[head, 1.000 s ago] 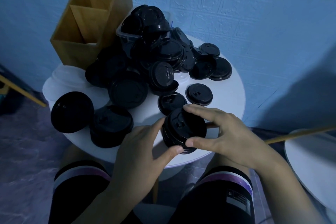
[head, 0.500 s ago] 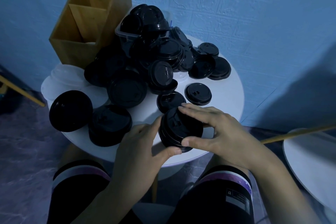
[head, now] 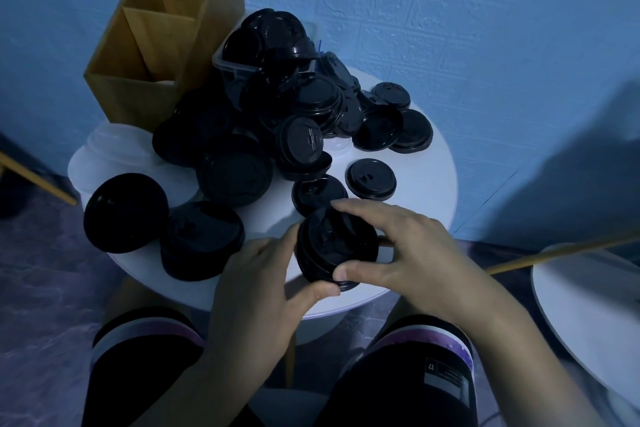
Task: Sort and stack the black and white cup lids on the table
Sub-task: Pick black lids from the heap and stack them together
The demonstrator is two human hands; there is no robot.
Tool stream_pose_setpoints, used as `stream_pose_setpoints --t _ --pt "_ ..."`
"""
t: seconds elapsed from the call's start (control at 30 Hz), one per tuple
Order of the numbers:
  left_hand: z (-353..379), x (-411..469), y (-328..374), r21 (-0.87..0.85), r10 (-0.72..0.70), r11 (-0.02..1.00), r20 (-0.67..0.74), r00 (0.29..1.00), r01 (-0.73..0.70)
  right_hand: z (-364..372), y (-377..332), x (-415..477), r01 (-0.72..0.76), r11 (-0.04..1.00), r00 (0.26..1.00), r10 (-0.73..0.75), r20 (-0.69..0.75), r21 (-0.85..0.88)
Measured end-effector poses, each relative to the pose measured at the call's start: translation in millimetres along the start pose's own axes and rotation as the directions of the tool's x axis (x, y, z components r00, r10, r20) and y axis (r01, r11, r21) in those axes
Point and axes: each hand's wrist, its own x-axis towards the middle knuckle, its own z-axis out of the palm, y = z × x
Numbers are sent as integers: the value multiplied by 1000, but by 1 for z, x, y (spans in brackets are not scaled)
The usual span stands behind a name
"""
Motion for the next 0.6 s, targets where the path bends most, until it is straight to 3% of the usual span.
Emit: stream_pose_setpoints --t 0.2,0.43,0.6 --pt "1 -1 1 17 8 1000 1 1000 -8 5 -3 -3 -77 997 997 78 -26 11" --pt "6 -1 -2 97 77 993 -91 993 -69 6 -4 -5 -85 996 996 85 -31 6" --pt "6 -2 -4 94 91 992 -55 994 -86 10 -4 -6 -84 996 995 84 -47 9"
